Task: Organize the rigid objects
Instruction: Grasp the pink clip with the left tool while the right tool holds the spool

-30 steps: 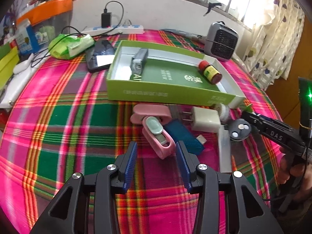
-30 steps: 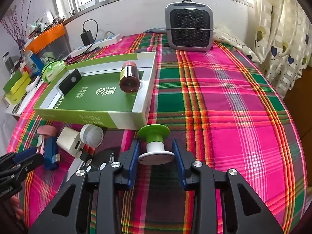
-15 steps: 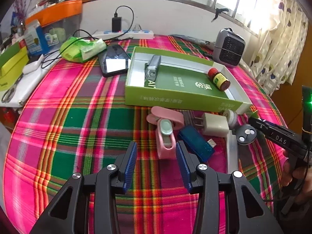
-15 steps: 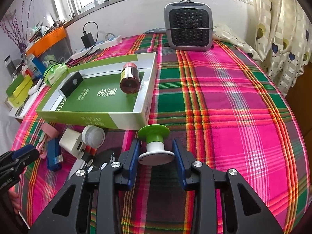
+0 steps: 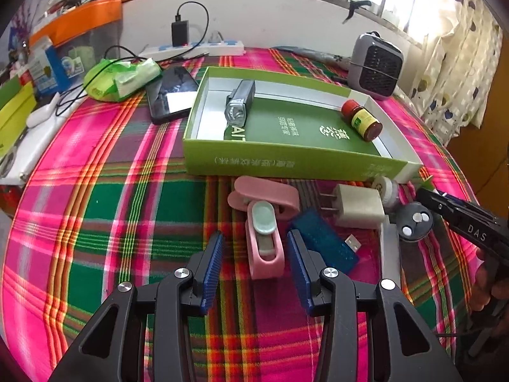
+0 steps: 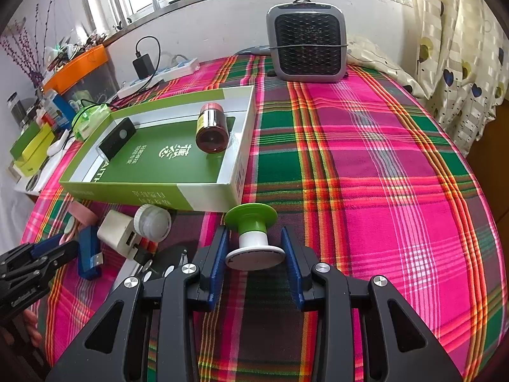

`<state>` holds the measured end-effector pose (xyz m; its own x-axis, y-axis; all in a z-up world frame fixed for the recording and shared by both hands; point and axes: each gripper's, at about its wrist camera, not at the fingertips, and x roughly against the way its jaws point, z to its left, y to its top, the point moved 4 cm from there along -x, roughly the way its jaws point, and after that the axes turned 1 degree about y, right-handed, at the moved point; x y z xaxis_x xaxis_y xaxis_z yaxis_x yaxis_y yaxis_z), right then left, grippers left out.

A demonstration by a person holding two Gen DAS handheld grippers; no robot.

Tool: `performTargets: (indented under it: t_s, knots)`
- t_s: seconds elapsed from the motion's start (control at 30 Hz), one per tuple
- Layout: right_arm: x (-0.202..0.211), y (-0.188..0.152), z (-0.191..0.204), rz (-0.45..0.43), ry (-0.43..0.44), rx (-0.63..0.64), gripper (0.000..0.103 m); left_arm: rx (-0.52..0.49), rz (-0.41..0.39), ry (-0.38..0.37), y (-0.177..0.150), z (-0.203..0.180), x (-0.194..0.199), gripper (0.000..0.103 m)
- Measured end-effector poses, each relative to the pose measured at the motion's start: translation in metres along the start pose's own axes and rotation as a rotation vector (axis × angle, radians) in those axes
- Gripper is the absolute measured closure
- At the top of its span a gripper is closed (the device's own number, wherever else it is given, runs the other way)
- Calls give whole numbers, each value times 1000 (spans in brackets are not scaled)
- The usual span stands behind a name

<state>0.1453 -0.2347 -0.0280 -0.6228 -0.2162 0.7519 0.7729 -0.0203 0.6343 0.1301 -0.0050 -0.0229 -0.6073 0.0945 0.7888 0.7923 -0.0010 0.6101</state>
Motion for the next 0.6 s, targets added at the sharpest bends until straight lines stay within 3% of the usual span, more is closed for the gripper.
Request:
performTargets:
  t_s: [0.5,0.6]
  knots:
    - [-1,-1,1,1,-10,8,68,-46,-15,48,3,0,-5,64]
    - [-1,-1,0,1,-10,8,68,-36,-17,49,3,3,-4,70]
